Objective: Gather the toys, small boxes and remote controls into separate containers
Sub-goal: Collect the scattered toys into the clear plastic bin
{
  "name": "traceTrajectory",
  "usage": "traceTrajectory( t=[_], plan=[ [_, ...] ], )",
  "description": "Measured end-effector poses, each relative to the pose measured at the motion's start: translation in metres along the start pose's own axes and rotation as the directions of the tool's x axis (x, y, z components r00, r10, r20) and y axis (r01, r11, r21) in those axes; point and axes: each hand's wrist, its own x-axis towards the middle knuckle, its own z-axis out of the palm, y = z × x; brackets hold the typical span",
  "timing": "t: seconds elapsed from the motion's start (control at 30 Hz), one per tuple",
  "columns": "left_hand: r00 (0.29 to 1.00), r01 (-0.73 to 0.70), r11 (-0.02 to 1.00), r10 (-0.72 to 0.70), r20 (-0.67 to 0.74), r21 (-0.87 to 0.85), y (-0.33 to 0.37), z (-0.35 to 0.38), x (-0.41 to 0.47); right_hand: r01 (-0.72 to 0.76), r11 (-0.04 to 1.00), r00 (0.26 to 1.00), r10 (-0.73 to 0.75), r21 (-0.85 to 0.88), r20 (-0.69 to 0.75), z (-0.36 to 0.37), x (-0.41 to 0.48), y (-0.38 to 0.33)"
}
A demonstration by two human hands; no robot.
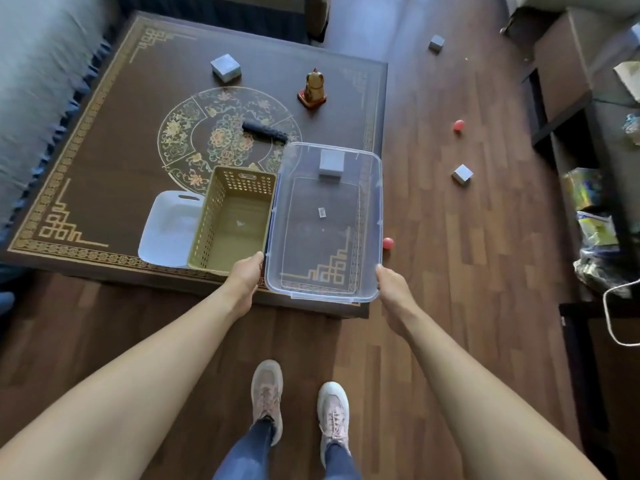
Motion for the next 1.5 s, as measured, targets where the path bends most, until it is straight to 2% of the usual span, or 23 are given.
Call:
traceTrajectory(
  t=[0.17, 0.3, 0.53, 0.7, 0.9, 1.07, 1.23, 1.33, 1.5],
  plan=[
    [0.999, -0.03, 0.997, 0.034, -0.042, 0.075, -0.018, 0.018, 0.035, 0.035, 0.986, 0.996, -0.049, -0.163, -0.079, -0.007, 0.052, 0.016],
    [0.994, -0.039, 0.989, 0.053, -0.097, 0.14, -0.047, 0.02, 0.067, -0.008, 0.963, 0.996, -0.016, -0.271, -0.086, -0.012, 0.091, 0.036],
    [0.982, -0.071, 0.993, 0.086, -0.167, 0.089, -0.068, 0.025, 0.095, 0.004, 0.977, 1.0, -0.003, -0.214, 0.005, -0.004, 0.135, 0.061],
    [0.98, -0.034, 0.999, 0.036, -0.193, 0.017, -0.061, 0.029, 0.089, 0.003, 0.978, 0.999, -0.014, -0.21, -0.051, -0.006, 0.148, 0.065],
    [0.981, -0.046, 0.999, 0.05, -0.186, 0.022, -0.048, 0.039, 0.063, 0.058, 0.98, 0.998, -0.059, -0.189, 0.001, -0.039, 0.123, 0.052],
    [0.975, -0.106, 0.986, 0.128, -0.18, 0.125, -0.024, 0.045, 0.023, 0.09, 0.974, 0.996, -0.09, -0.209, 0.009, -0.081, 0.083, 0.03],
    [0.989, -0.138, 0.989, 0.134, -0.062, -0.053, 0.005, 0.039, -0.031, 0.155, 0.966, 0.984, -0.133, -0.207, 0.117, -0.109, 0.027, -0.011],
    [0.979, -0.205, 0.967, 0.205, -0.02, -0.153, 0.022, 0.03, -0.069, 0.227, 0.944, 0.968, -0.191, -0.242, 0.162, -0.115, -0.001, -0.036],
    [0.94, -0.331, 0.916, 0.3, -0.161, -0.225, 0.034, -0.001, -0.127, 0.337, 0.899, 0.929, -0.27, -0.279, 0.254, -0.099, -0.047, -0.071]
  ],
)
